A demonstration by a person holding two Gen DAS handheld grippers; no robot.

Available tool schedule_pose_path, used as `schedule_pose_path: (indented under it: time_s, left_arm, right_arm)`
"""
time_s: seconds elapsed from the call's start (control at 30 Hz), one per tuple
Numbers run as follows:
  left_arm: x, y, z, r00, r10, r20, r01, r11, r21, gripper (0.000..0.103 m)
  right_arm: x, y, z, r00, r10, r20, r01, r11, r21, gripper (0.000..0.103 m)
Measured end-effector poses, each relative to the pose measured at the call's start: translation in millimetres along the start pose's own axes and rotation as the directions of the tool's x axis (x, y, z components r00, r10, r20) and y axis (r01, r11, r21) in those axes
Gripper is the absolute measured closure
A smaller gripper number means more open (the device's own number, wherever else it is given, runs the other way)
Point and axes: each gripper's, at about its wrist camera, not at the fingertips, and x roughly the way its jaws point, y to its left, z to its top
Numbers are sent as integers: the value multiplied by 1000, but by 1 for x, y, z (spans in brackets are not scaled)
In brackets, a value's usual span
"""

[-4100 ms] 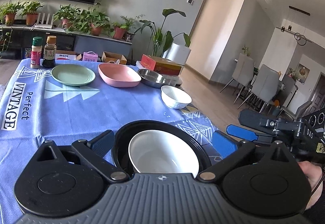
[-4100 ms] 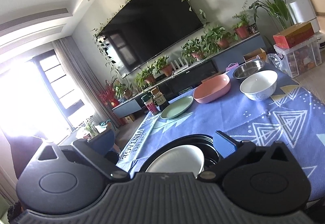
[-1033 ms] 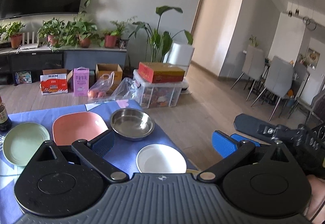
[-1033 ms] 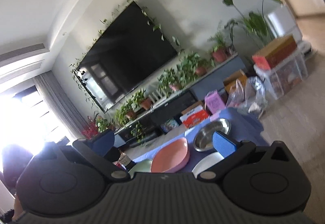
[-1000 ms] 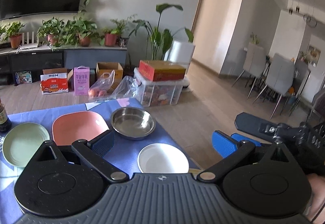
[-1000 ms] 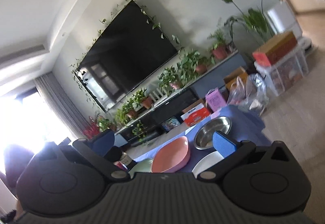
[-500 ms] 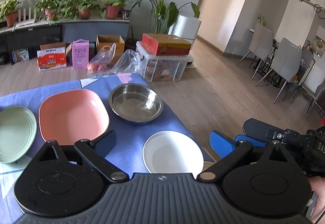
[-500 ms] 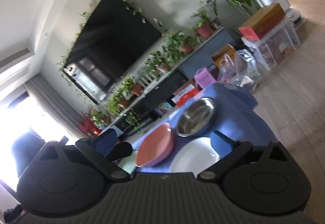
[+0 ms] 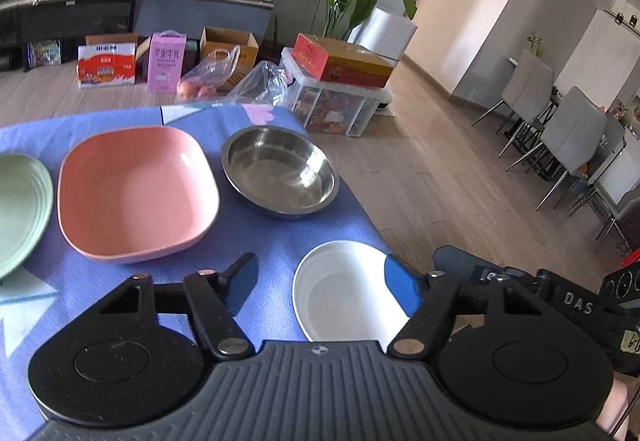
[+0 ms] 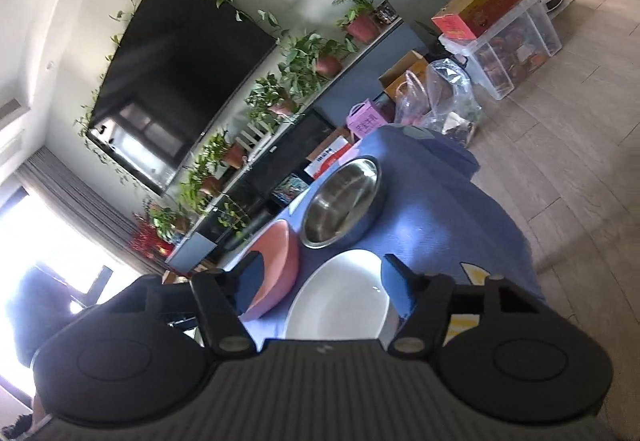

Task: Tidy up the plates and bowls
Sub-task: 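Move both grippers down to the rim of the white plate, then close both grippers on the rim of the white plate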

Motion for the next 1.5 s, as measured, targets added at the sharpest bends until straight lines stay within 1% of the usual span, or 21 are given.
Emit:
schedule_pose_path:
  time_s: [0.13,0.27,0.43,0.53,0.7,0.8,1.0,1.1,1.17,1.23,1.33,1.47,1.5]
  left_arm:
    - [4,0,-2,1000,7,-12,-7,1000,-4,45]
    - [7,-1,-5,1000,12,-25,-12,1000,3,48]
    - [12,-1,-11,999,9,-47,-9,1000,-3,55]
    - [14,-1,-12,998,15,-57,-15,1000,-5,55]
    - [19,0,-14,998,21,-65,-21,1000,-5,57]
    - [22,0,-14,997,20,-73,-21,1000,-8,60]
    - [28,1,-16,996,26,-85,-27,1000,-10,63]
    - [29,2,-18,996,24,-90,-26,1000,-14,65]
    - [30,3,-19,996,21,-91,-23,1000,-17,66]
    - [30,3,-21,995,19,-98,-20,1000,-14,68]
    - [32,2,-23,994,22,-104,-24,1000,-9,70]
    - [36,1,-23,994,28,-107,-28,1000,0,71]
    - [37,0,-23,994,29,-109,-29,1000,3,74]
  right_arm:
    - [2,-3,-2,999,-40,-8,40,999,-8,18]
    - [3,-2,-3,998,-63,-18,62,998,-28,20]
    - [8,-5,-2,996,-83,-20,82,996,-26,24]
    - [10,-6,-3,996,-88,-23,87,996,-27,26]
    - [13,-8,-4,994,-103,-39,102,994,-32,27]
    - [15,-9,-5,993,-112,-49,110,993,-35,30]
    - [20,-6,-8,990,-125,-69,122,991,-52,31]
    - [21,-6,-10,988,-134,-77,130,990,-59,35]
    - [22,-6,-10,985,-154,-74,149,986,-71,37]
    - [24,-7,-11,984,-162,-80,157,985,-71,44]
    - [25,-9,-13,982,-168,-89,162,984,-71,47]
    - [25,-8,-14,981,-168,-93,162,984,-75,47]
    - [26,-7,-14,981,-169,-94,162,983,-81,48]
